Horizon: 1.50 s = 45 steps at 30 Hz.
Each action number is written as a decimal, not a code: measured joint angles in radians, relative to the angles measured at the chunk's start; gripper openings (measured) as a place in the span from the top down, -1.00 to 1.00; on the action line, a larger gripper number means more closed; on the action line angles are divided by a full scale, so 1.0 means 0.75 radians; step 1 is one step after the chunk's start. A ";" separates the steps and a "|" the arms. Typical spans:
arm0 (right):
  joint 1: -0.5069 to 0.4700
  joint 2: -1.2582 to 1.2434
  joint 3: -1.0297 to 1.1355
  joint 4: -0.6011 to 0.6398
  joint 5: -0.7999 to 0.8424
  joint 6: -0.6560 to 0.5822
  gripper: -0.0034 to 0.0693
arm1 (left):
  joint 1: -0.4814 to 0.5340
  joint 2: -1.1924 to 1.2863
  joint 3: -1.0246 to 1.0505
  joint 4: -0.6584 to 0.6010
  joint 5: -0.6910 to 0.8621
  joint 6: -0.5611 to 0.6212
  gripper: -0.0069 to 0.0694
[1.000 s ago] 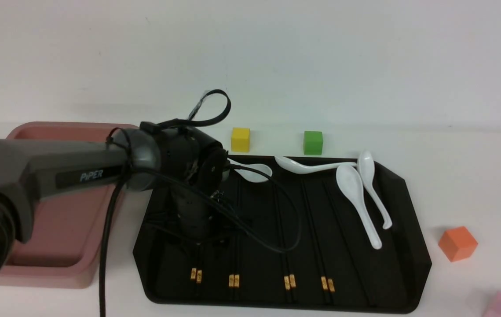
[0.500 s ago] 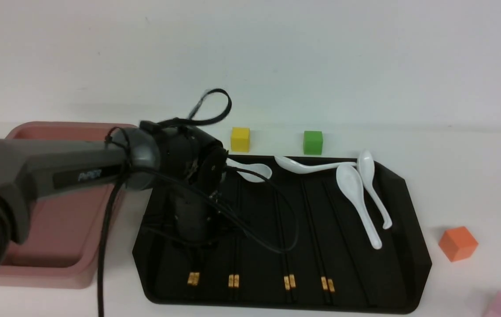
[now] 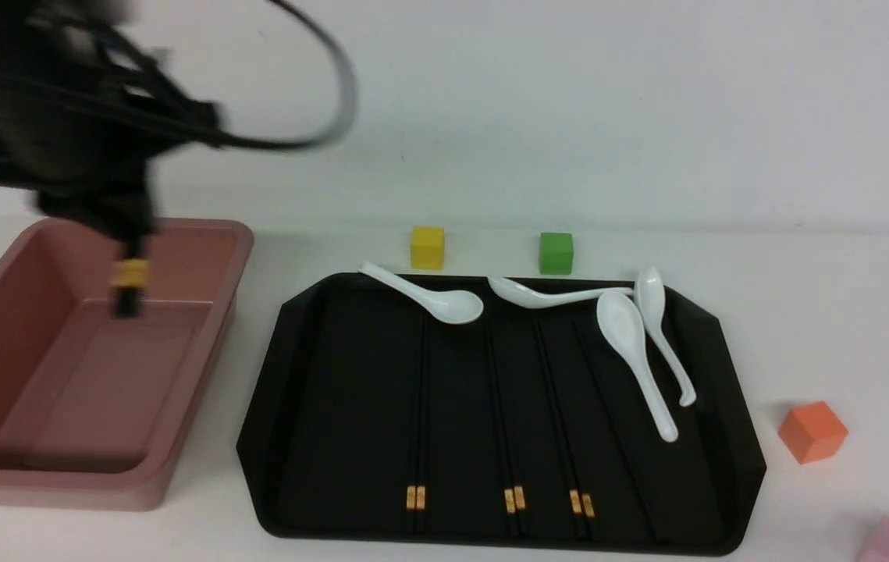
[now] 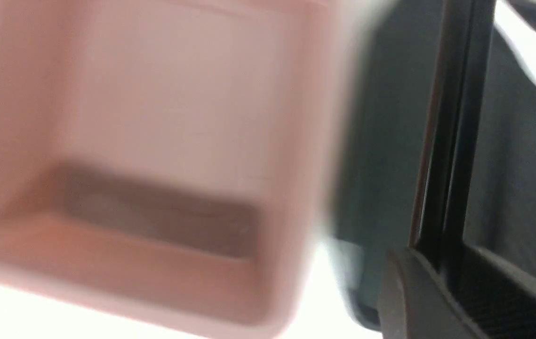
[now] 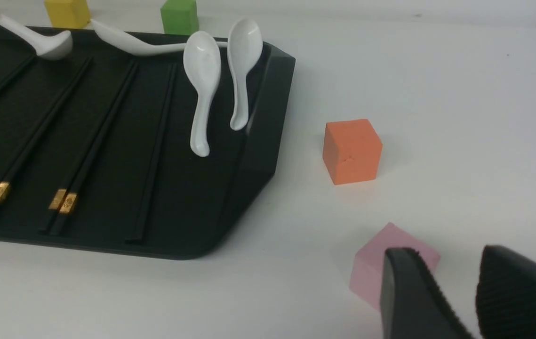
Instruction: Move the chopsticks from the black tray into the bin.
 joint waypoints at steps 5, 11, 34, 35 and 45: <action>0.000 0.000 0.000 0.000 0.000 0.000 0.25 | 0.237 0.063 0.114 -0.028 -0.110 0.004 0.52; 0.000 0.000 0.000 0.000 0.000 0.000 0.25 | 0.298 0.243 0.204 0.073 -0.312 0.004 0.52; 0.000 0.000 0.000 0.000 0.000 0.000 0.25 | 0.158 0.048 0.012 0.137 -0.050 0.153 0.85; 0.000 0.000 0.000 0.000 0.000 0.000 0.25 | 0.139 -0.011 0.026 0.118 -0.040 0.163 0.85; 0.000 0.000 0.000 0.000 0.000 0.000 0.25 | -0.018 -0.691 0.588 -0.190 -0.266 0.268 0.85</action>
